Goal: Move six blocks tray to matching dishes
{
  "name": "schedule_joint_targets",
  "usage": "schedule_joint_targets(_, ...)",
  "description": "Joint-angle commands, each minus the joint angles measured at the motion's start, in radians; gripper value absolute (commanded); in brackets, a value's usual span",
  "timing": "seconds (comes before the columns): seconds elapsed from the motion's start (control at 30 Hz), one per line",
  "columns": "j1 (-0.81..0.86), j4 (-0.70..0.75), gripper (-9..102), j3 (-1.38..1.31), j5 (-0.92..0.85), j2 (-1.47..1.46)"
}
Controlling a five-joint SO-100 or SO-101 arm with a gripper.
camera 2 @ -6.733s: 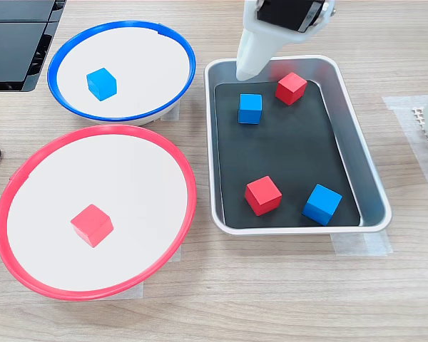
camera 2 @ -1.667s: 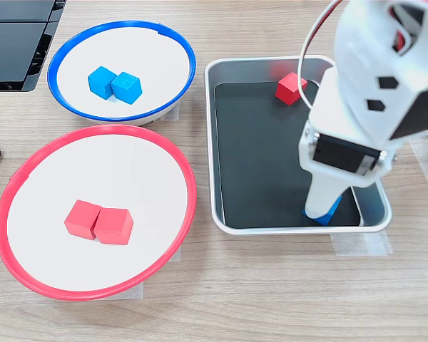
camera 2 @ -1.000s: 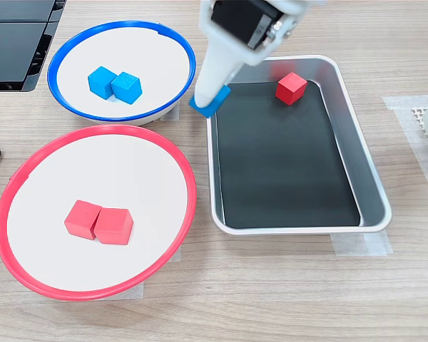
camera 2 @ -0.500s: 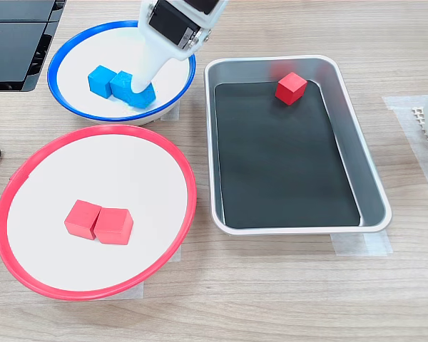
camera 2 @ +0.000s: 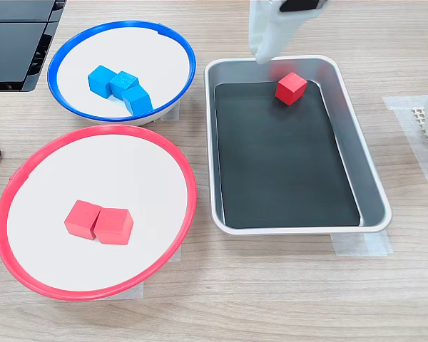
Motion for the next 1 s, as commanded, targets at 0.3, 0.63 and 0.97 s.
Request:
schedule_joint_targets(0.3, 0.084, -0.006, 21, 0.149, -0.37, 0.067)
schedule_joint_targets(0.63, 0.16, -0.158, 20, 0.224, -0.456, 0.058)
schedule_joint_targets(0.97, 0.123, -0.308, 6, 0.344, -0.382, 0.052)
